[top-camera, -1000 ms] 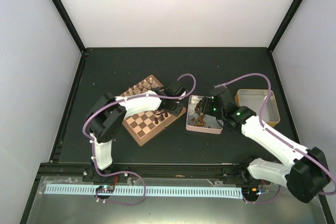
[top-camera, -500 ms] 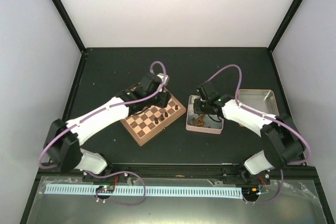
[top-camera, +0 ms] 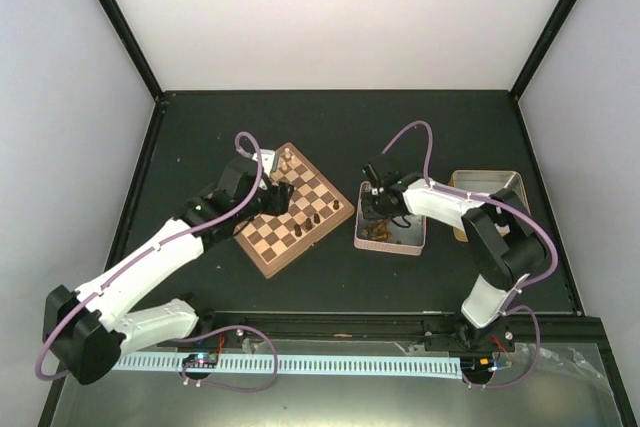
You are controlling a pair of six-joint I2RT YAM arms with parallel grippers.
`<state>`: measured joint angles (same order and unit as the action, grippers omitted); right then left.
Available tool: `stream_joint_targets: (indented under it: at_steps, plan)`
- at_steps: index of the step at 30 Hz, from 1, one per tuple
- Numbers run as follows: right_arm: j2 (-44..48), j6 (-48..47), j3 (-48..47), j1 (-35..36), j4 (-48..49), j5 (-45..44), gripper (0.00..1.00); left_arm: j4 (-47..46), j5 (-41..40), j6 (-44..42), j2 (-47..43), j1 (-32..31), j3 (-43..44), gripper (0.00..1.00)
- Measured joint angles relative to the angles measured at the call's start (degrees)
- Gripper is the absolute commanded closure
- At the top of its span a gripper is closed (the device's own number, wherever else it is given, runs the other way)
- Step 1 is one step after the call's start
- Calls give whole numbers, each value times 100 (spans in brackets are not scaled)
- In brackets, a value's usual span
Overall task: Set up the chess pieces on the board
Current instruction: Pick up the chess piece from the storage box.
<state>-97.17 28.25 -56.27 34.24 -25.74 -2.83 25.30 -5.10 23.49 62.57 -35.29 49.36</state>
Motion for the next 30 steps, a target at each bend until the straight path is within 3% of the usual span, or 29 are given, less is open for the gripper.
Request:
stream_joint_targets:
  at_steps: [5, 9, 11, 13, 17, 20, 30]
  plan:
    - [-157, -96, -85, 0, 2, -79, 84, 20, -44, 57, -382, 92, -275, 37]
    - [-179, -136, -138, 0, 31, -166, 69, 85, -87, 57, -520, 140, -306, 37]
    - [-240, -153, -199, 0, 31, -216, 67, 125, -98, 57, -568, 155, -306, 37]
    - [-310, -201, -236, 0, 63, -267, 71, 179, -114, 57, -614, 160, -306, 37]
    - [-354, -232, -236, 0, 96, -321, 87, 249, -111, 74, -697, 160, -306, 37]
    - [-350, -238, -227, 0, 166, -350, 93, 251, -105, 87, -778, 160, -313, 37]
    - [717, -44, 562, 0, 752, -470, 95, 149, 243, 164, -824, 170, -437, 36]
